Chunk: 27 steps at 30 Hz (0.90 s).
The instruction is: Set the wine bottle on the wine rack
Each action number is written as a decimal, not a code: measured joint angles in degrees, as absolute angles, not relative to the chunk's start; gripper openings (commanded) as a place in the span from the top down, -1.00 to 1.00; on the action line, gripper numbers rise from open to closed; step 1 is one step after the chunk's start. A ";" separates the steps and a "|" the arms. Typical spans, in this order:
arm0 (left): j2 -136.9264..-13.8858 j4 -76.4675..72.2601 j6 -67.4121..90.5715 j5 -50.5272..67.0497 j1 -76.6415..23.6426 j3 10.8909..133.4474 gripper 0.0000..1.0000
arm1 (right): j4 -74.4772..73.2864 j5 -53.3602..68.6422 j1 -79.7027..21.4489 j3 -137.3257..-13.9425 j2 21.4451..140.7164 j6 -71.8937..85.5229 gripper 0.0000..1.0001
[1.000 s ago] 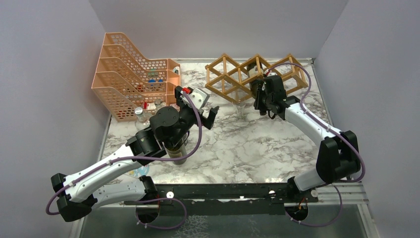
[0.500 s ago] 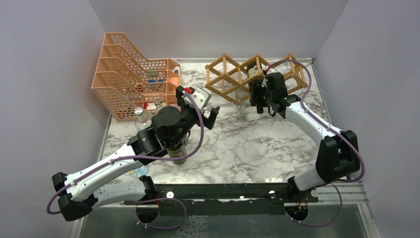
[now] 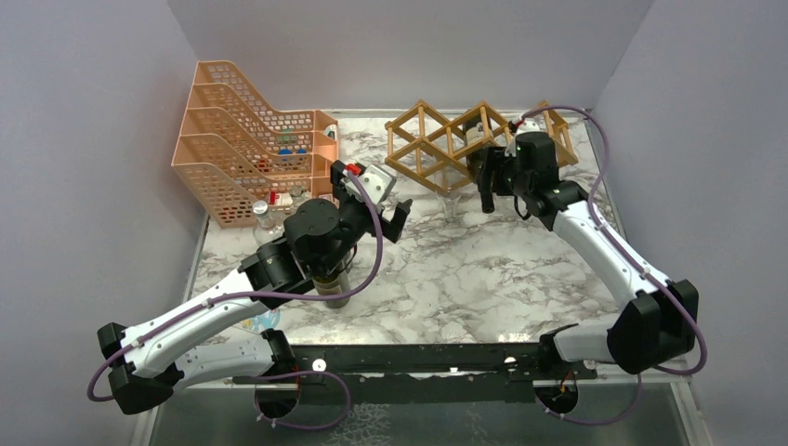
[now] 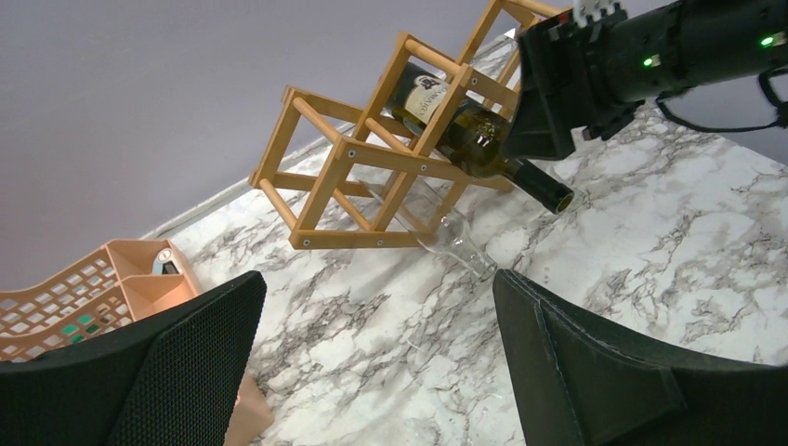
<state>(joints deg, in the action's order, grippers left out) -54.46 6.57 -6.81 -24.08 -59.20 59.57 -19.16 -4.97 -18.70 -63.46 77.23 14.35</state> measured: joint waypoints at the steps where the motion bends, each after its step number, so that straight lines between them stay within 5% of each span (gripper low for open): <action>1: -54.46 6.81 -6.96 -24.08 -59.20 59.77 -0.98 | -19.57 -4.75 -18.68 -63.48 75.92 14.46 -0.32; 12: -50.22 9.26 -8.43 -24.77 -59.20 65.21 -0.98 | -22.39 13.76 -20.78 -65.71 68.29 12.01 -0.22; 27: -45.45 9.04 -11.16 -30.63 -59.20 68.38 -0.98 | -8.12 15.75 -50.46 -68.36 79.00 10.33 -0.25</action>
<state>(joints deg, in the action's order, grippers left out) -45.45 9.04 -11.16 -30.63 -59.20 68.38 -8.12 15.75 -50.46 -68.36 79.00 10.33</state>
